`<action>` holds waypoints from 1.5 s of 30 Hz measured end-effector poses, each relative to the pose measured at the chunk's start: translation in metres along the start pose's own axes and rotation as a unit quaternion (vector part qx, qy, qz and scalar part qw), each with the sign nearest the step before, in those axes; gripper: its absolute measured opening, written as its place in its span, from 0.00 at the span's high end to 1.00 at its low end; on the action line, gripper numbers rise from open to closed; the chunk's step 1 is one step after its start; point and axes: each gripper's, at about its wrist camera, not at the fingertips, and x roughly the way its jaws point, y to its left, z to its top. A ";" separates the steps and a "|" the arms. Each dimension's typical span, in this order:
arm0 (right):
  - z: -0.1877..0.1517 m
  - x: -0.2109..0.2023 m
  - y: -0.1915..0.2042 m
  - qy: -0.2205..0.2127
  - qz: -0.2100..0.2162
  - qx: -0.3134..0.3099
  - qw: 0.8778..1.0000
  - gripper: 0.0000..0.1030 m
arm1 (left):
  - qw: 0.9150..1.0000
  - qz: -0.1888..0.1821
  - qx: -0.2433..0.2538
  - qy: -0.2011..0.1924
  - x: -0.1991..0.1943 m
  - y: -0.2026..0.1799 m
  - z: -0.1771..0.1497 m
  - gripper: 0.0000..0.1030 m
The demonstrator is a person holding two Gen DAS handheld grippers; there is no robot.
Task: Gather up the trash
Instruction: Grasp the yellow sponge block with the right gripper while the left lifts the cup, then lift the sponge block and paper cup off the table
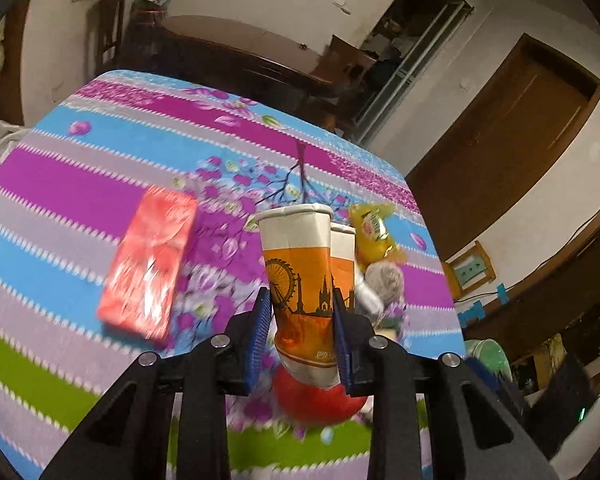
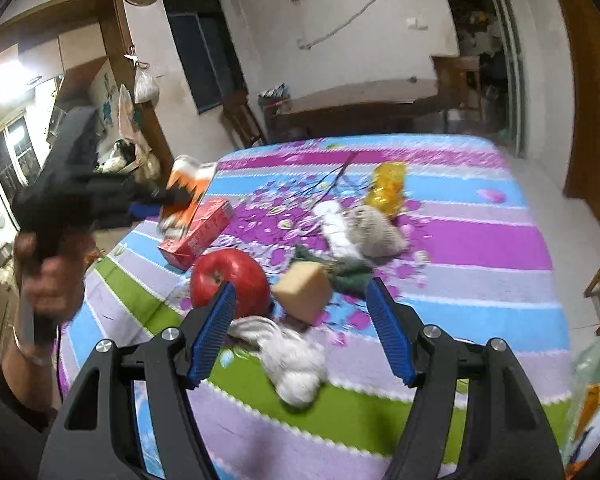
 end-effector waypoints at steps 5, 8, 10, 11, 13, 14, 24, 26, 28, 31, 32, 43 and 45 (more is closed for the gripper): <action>0.004 0.041 0.002 0.049 0.040 0.027 0.998 0.44 | 1.000 -0.011 -0.009 0.005 -0.005 0.012 -0.025 0.70; 0.002 0.060 -0.013 0.065 0.057 0.079 0.993 0.44 | 1.000 -0.008 -0.007 0.010 -0.002 0.018 -0.036 0.70; 0.000 0.072 -0.025 0.079 0.070 0.114 0.988 0.44 | 1.000 -0.007 -0.009 0.013 0.001 0.023 -0.041 0.70; -0.003 0.079 -0.030 0.090 0.077 0.131 0.984 0.45 | 1.000 -0.010 -0.012 0.015 0.001 0.024 -0.043 0.70; -0.008 0.088 -0.037 0.104 0.083 0.152 0.979 0.62 | 1.000 -0.011 -0.014 0.014 0.004 0.028 -0.044 0.70; -0.011 0.088 -0.042 0.099 0.094 0.166 0.977 0.63 | 1.000 -0.011 -0.016 0.013 0.003 0.028 -0.045 0.70; -0.005 0.014 -0.038 0.017 0.101 0.164 0.981 0.69 | 1.000 -0.002 0.018 -0.018 -0.012 0.003 -0.048 0.70; -0.004 0.003 -0.030 0.003 0.090 0.149 0.985 0.69 | 0.999 -0.002 0.030 -0.021 -0.014 -0.007 -0.050 0.70; -0.006 -0.008 -0.021 -0.010 0.075 0.133 0.988 0.69 | 0.999 0.002 0.043 -0.027 -0.016 -0.017 -0.054 0.70; -0.010 -0.025 -0.013 -0.029 0.048 0.110 0.992 0.69 | 0.997 0.021 0.065 -0.043 -0.019 -0.033 -0.061 0.70; -0.012 -0.028 -0.010 -0.034 0.038 0.103 0.993 0.69 | 0.996 0.031 0.073 -0.050 -0.020 -0.038 -0.064 0.70; -0.025 -0.057 0.015 -0.076 -0.078 0.027 0.994 0.69 | 0.982 0.077 0.134 -0.105 -0.035 -0.085 -0.091 0.70; -0.026 -0.060 0.014 -0.080 -0.084 0.026 0.993 0.69 | 0.980 0.082 0.144 -0.114 -0.037 -0.094 -0.096 0.70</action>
